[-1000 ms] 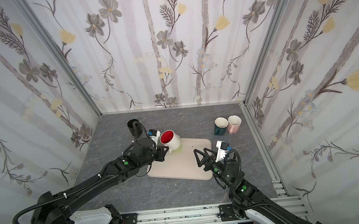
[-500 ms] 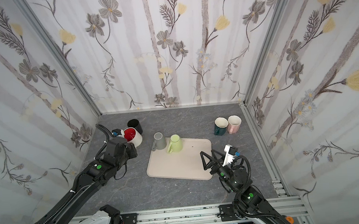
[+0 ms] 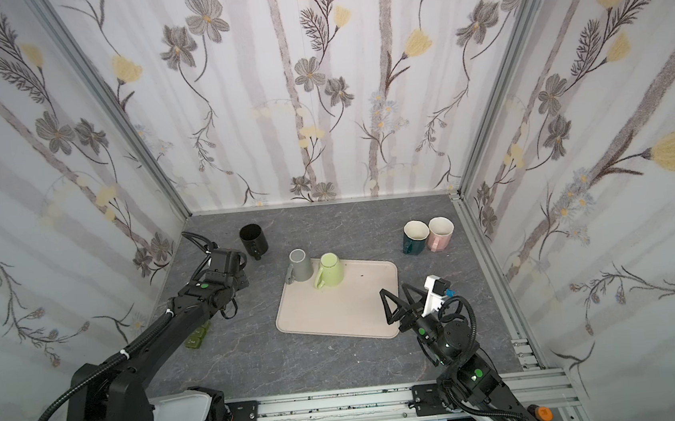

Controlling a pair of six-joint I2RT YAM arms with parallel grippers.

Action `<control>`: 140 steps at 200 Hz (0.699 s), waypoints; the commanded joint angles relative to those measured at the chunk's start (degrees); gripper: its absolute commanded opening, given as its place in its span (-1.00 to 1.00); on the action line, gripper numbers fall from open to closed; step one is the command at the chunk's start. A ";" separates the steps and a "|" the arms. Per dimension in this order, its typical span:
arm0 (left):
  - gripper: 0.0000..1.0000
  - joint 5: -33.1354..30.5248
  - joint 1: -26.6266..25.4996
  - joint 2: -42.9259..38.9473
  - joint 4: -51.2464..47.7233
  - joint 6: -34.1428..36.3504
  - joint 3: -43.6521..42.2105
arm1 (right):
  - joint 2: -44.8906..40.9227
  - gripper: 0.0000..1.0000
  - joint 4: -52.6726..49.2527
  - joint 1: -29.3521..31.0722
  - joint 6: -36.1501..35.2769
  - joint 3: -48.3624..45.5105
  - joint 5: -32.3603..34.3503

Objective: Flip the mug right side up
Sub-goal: 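Carry the upright white mug with the left gripper beside the black mug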

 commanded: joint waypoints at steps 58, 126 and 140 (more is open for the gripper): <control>-1.00 -2.28 6.07 16.68 10.54 8.56 11.38 | 0.98 0.99 -0.56 -0.82 0.47 -0.70 -1.65; -1.00 4.21 11.99 26.78 13.23 8.48 17.83 | 2.12 0.99 0.49 -1.01 1.44 -1.49 -1.31; -1.00 5.62 12.79 27.81 14.54 7.79 18.19 | 2.84 0.99 0.58 -1.04 1.35 -1.52 -1.10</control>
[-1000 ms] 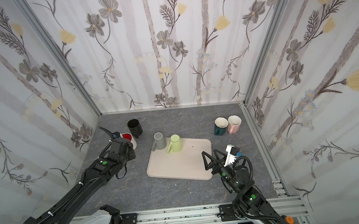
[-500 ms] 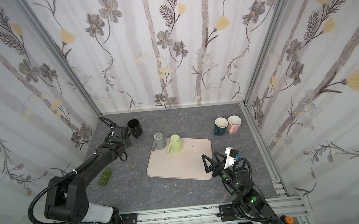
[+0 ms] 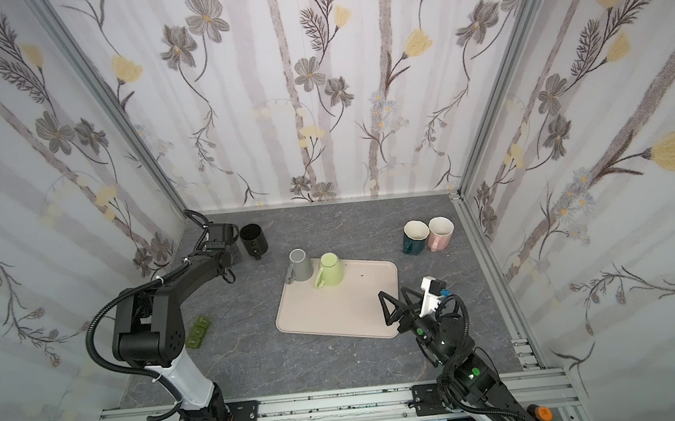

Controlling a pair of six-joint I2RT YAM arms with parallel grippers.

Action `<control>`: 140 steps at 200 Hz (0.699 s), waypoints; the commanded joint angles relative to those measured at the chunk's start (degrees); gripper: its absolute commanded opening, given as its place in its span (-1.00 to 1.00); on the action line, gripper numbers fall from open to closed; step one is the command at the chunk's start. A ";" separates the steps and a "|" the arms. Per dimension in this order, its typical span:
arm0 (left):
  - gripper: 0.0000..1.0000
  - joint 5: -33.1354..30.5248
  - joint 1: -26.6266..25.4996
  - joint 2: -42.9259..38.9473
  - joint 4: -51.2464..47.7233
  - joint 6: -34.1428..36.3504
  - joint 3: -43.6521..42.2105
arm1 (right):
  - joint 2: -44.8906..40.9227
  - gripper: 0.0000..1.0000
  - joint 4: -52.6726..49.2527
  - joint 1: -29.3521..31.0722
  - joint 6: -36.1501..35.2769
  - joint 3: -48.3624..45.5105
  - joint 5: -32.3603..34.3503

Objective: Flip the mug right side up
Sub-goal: 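Carry the upright white mug with the left gripper beside the black mug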

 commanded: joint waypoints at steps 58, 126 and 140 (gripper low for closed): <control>-1.00 5.27 1.65 6.53 3.57 -1.09 7.02 | 4.15 0.99 3.43 -0.64 -0.07 -0.85 -0.21; 0.74 4.85 1.62 7.18 0.76 -0.74 9.01 | 6.32 0.99 5.48 -1.09 -0.38 -1.20 -1.25; 0.83 5.06 1.63 6.40 0.37 -0.87 8.57 | 6.36 0.99 5.54 -1.19 -0.35 -1.25 -1.26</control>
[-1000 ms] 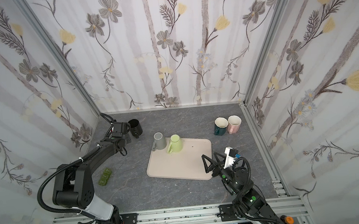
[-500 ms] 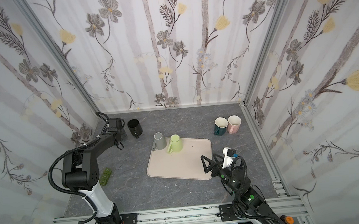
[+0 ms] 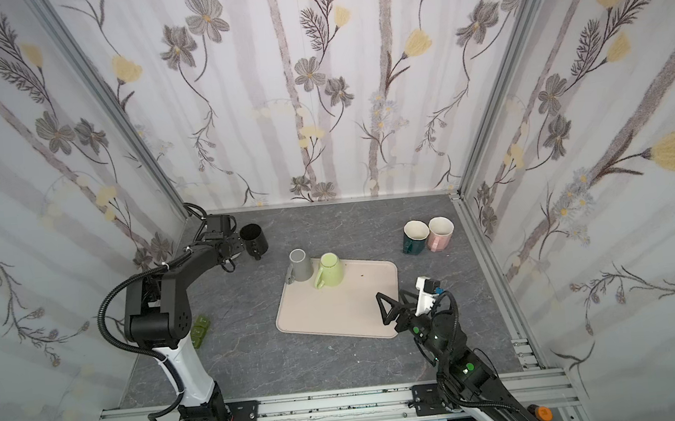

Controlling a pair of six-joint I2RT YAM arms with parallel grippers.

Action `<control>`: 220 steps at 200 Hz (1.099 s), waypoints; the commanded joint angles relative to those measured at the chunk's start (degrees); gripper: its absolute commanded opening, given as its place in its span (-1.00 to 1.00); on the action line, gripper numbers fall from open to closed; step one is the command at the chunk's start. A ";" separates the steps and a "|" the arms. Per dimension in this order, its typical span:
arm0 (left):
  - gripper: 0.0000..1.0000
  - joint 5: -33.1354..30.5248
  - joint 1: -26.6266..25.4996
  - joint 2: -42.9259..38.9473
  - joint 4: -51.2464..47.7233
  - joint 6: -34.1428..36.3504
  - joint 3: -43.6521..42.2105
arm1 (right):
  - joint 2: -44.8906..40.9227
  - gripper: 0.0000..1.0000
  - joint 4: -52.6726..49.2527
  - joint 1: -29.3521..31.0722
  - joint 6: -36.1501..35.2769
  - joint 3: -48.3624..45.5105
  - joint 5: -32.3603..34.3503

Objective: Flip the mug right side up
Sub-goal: 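Carry the upright white mug with the left gripper beside the black mug, then release the white mug on the table and raise the left gripper, then move the left gripper over the upside-down light-green mug on the tray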

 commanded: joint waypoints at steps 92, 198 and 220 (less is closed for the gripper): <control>1.00 -6.52 -7.13 -14.86 -1.89 -2.24 -9.22 | 0.51 0.99 5.92 -1.02 1.92 -1.95 -4.96; 1.00 -5.36 -28.05 -29.44 -2.48 1.88 -13.85 | -1.29 0.99 7.64 -1.23 9.43 -1.27 -11.58; 1.00 -5.34 -31.26 -29.71 -2.37 1.41 -14.64 | -2.99 0.99 2.44 -1.20 9.79 -0.62 -9.56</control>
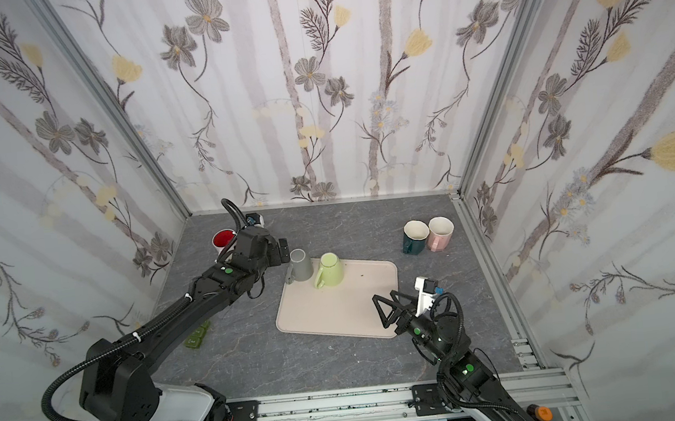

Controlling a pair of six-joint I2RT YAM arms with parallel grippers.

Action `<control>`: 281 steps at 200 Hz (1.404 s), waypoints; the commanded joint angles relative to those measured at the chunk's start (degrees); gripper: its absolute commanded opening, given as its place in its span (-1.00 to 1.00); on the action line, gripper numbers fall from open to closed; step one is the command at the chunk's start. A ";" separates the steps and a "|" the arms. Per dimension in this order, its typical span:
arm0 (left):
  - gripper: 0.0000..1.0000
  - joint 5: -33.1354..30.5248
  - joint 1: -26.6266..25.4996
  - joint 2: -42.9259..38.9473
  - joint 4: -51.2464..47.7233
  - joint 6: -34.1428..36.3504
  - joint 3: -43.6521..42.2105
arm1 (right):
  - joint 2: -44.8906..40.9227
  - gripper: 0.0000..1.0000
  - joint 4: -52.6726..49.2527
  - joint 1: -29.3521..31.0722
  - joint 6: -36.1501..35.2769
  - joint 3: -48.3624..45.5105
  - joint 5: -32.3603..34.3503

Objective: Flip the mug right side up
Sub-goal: 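Move the left gripper over the upside-down light-green mug on the tray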

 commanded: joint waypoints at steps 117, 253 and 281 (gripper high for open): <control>1.00 1.24 -13.57 9.06 5.95 -3.24 -2.16 | -8.91 0.99 -7.31 -0.11 7.38 -1.50 3.21; 0.52 4.17 -16.37 12.15 10.76 0.03 -4.43 | -2.73 0.99 -7.81 -0.27 8.52 0.05 5.85; 0.50 6.02 -16.35 14.10 11.33 0.12 -3.86 | -2.99 0.99 -8.45 -0.24 8.62 -0.05 6.18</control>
